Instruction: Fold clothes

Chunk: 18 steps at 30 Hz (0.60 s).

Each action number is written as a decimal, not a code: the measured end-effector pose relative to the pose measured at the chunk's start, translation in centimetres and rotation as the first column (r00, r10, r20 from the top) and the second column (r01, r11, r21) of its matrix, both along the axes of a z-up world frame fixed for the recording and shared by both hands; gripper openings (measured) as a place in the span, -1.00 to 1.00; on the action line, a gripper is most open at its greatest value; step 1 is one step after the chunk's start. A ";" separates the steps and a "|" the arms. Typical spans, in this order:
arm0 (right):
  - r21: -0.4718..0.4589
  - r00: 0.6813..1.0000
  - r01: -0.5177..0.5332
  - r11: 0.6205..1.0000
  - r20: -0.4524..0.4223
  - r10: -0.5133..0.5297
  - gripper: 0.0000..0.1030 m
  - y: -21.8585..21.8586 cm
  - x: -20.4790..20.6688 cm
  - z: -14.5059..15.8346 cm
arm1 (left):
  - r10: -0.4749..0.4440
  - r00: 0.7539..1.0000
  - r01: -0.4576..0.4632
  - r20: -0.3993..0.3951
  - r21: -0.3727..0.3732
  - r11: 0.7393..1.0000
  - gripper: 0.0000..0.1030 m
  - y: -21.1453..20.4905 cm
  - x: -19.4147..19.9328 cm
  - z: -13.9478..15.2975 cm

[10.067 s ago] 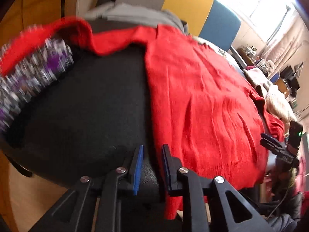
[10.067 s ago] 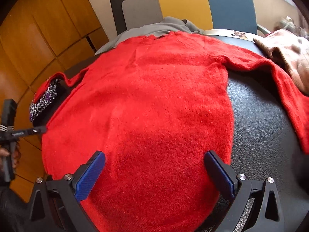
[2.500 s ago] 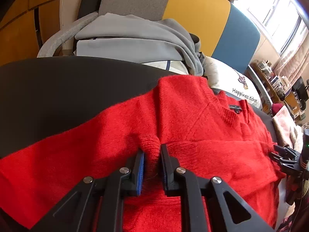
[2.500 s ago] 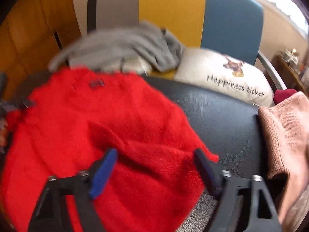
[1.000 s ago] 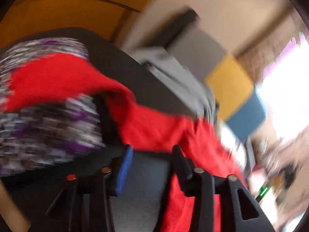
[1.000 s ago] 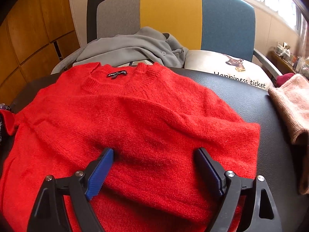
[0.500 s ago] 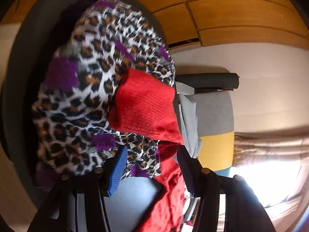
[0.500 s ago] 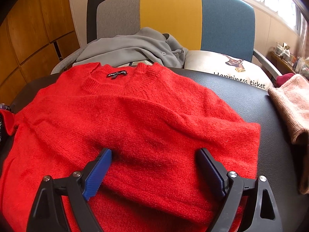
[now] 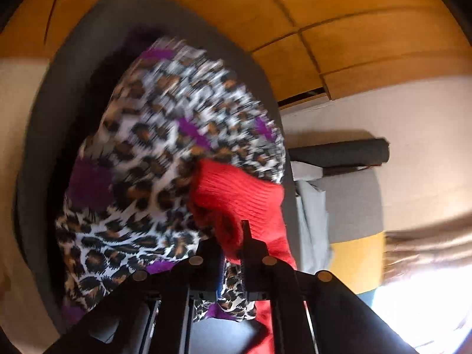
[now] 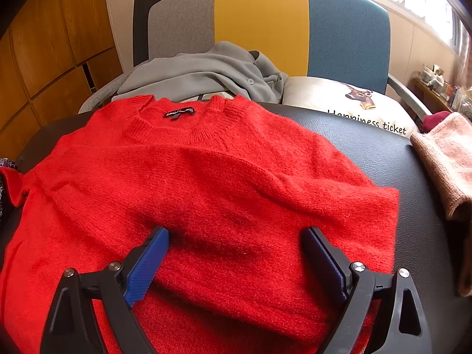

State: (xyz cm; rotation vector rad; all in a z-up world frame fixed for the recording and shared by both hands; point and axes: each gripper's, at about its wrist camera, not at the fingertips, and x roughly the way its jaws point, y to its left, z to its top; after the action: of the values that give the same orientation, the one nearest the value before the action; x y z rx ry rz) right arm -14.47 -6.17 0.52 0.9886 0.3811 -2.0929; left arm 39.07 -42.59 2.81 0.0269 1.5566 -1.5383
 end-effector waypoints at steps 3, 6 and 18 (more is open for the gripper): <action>-0.002 1.000 -0.002 1.000 0.001 0.002 0.83 0.0 -0.1 0.0 | -0.058 0.996 0.066 0.067 -0.127 0.990 -0.86 0.4 -2.5 3.6; 0.000 1.000 -0.004 1.000 0.001 0.004 0.85 -0.1 0.0 0.0 | -0.174 0.979 0.195 0.103 -0.241 0.951 -0.86 0.8 -7.0 7.1; -0.011 1.000 -0.010 1.000 0.010 0.010 0.90 -0.1 0.0 -0.1 | -0.729 0.623 0.775 0.284 -0.350 0.526 -0.86 11.1 -34.4 10.3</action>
State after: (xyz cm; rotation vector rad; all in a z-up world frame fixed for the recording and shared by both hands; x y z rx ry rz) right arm -14.45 -6.27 0.43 0.9889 0.3683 -2.0777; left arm 4.67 -31.46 13.08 0.5987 1.0876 -2.5197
